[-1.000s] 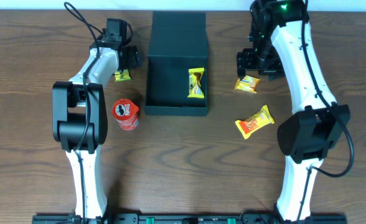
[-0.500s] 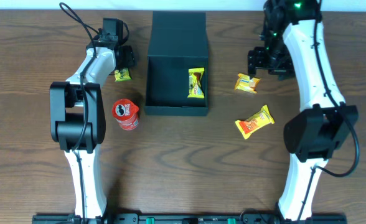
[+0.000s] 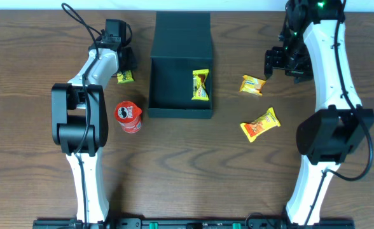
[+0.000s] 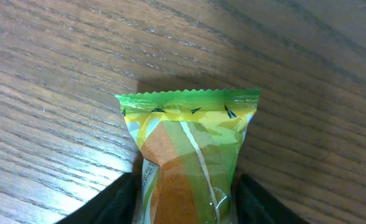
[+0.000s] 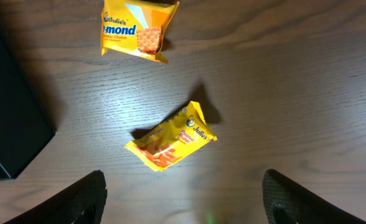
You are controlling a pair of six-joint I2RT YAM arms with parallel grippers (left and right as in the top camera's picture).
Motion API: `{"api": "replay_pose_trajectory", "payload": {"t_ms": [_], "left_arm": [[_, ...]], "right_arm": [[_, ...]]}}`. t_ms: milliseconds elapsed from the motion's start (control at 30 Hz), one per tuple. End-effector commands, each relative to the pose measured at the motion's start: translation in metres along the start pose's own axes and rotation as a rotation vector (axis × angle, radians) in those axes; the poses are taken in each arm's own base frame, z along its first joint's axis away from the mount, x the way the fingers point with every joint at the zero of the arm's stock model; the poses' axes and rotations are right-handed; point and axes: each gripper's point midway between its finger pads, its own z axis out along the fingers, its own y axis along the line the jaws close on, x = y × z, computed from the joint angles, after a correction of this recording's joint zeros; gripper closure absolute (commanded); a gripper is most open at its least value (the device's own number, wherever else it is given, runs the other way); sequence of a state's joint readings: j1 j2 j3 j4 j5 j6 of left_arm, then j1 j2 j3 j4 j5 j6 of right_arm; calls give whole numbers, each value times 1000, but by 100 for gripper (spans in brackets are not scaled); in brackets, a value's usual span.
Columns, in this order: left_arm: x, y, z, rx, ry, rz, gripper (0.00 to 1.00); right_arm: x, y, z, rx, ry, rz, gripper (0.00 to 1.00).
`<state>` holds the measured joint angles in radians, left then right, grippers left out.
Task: Pack container
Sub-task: 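Grasp the green Apollo Pandan packet with the left gripper, then place the Pandan packet into the box and release with left gripper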
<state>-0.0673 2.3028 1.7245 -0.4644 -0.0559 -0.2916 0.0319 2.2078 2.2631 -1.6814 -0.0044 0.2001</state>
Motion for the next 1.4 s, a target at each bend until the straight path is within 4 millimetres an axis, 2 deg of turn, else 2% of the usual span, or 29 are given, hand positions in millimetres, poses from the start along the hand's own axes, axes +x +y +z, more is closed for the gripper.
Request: {"api": "replay_pose_trajectory", "payload": {"t_ms": [0, 233, 400, 567, 867, 1000, 1167, 1367], "left_arm": [[10, 5, 11, -20, 29, -3, 54], [14, 12, 11, -53, 42, 1, 73], [20, 14, 10, -61, 66, 4, 74], [26, 16, 4, -79, 113, 12, 83], [7, 8, -28, -82, 133, 26, 85], [-2, -10, -50, -68, 129, 77, 85], [-8, -44, -83, -37, 118, 153, 85], [6, -98, -116, 6, 104, 281, 84]], "right_arm": [[-2, -6, 1, -5, 1, 3, 20], [-4, -15, 1, -7, -1, 27, 20], [-6, -23, 1, -8, -2, 46, 20], [-9, -31, 1, -10, -11, 65, 20], [-15, -60, 1, -16, -26, 137, 19], [-18, -74, 1, -18, -35, 171, 19], [-21, -87, 1, -20, -48, 202, 18], [-24, -97, 1, -22, -61, 225, 17]]}}
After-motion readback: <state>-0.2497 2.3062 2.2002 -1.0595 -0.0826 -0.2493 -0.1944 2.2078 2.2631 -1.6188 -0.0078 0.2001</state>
